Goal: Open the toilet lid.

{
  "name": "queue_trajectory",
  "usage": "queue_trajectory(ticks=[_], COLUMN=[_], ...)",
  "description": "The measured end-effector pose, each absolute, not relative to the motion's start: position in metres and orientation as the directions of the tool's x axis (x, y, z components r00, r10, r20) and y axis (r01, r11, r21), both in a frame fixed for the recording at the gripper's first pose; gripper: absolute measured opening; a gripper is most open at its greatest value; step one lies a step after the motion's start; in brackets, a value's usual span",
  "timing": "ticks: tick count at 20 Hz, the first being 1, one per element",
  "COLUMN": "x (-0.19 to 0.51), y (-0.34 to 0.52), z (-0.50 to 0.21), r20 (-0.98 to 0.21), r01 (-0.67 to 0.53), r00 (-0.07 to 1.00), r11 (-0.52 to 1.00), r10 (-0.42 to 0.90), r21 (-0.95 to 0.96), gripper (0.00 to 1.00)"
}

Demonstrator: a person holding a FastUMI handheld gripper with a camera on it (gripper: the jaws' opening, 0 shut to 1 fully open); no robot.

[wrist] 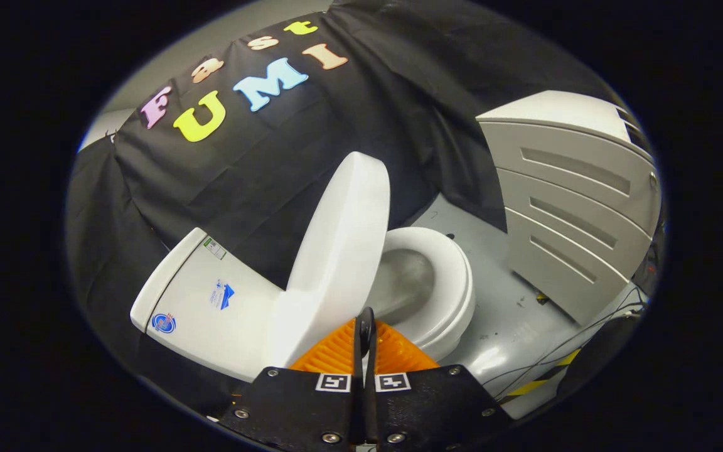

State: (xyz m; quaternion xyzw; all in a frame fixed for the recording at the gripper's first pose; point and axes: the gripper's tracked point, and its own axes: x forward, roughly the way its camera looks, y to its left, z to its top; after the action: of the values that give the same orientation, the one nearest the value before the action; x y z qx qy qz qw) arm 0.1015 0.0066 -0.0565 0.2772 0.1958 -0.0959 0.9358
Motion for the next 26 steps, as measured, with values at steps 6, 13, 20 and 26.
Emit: queue_trajectory(ticks=[6,13,20,26], x=[0.105,0.108,0.112,0.116], y=[0.024,0.042,0.067,0.091], z=[-0.033,-0.013,0.012,0.031], r20=[-0.360,-0.306,-0.240,-0.167], r01=[0.273,0.244,0.223,0.184], r00=[0.923,0.939,0.954,0.971], r11=[0.893,0.929,0.959,0.980], r10=[-0.138,-0.155,-0.179,-0.170], r21=[0.357,0.278,0.173,0.076], gripper=[0.00,0.00,0.00,0.00])
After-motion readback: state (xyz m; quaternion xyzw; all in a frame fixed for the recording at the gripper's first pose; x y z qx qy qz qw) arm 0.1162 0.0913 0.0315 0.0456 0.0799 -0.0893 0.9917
